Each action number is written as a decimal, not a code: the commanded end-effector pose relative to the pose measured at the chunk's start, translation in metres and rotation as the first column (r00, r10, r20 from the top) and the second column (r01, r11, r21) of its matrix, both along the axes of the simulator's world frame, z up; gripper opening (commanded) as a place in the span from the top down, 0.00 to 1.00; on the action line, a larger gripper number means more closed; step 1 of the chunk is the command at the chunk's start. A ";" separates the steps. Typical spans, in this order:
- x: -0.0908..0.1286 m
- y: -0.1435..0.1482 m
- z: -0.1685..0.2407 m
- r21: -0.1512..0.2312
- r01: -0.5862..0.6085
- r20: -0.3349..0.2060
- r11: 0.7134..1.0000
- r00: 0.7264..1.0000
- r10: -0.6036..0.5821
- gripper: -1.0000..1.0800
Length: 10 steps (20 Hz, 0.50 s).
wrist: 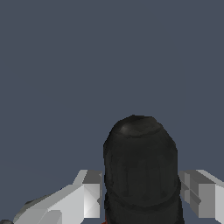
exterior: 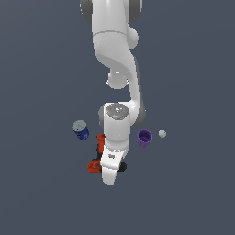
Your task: Pick up a designated object from a clutter of objects.
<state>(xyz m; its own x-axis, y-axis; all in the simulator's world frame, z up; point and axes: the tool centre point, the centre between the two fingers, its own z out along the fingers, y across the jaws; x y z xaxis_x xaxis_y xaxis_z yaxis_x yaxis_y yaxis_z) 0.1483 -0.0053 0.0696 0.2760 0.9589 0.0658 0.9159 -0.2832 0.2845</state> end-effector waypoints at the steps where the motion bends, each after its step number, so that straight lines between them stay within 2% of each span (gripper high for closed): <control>1: -0.002 0.017 0.021 0.001 -0.003 0.007 1.000 1.000 0.003 1.00; 10: -0.022 0.087 0.105 0.000 -0.002 0.007 1.000 1.000 0.002 1.00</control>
<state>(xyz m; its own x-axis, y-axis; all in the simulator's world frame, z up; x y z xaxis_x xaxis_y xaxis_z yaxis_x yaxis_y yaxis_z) 0.1281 0.0689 0.1558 0.2746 0.9593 0.0657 0.9165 -0.2818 0.2839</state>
